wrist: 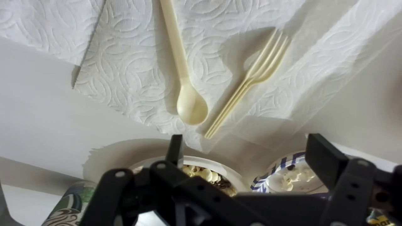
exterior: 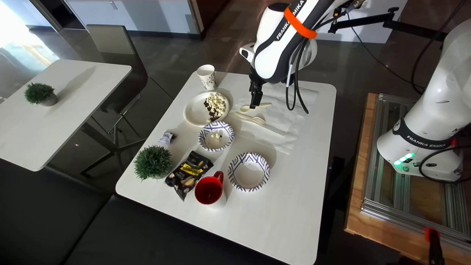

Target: Use the white spoon to place some contents from the white plate into the black and white bowl on the left.

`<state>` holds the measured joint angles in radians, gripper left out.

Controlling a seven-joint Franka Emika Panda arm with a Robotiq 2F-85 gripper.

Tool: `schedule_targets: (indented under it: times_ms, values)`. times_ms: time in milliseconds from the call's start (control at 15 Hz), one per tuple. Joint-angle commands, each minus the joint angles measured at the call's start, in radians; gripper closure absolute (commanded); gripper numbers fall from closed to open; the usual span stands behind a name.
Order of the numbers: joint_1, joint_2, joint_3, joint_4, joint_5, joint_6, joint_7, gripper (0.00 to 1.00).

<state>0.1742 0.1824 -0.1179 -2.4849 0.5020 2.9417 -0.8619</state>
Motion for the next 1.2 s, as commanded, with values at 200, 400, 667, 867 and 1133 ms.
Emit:
schedule_targets:
  times_ms: [200,400,667,867,1133]
  values:
    - [-0.170,0.111,0.161,0.105,0.253,0.014,-0.387,0.00]
    - [-0.243,0.166,0.212,0.145,0.327,0.009,-0.508,0.00]
    - [-0.317,0.246,0.280,0.192,0.404,0.042,-0.604,0.00]
    - [-0.368,0.285,0.321,0.223,0.437,0.039,-0.648,0.00]
    - [-0.408,0.316,0.345,0.246,0.441,0.043,-0.664,0.02]
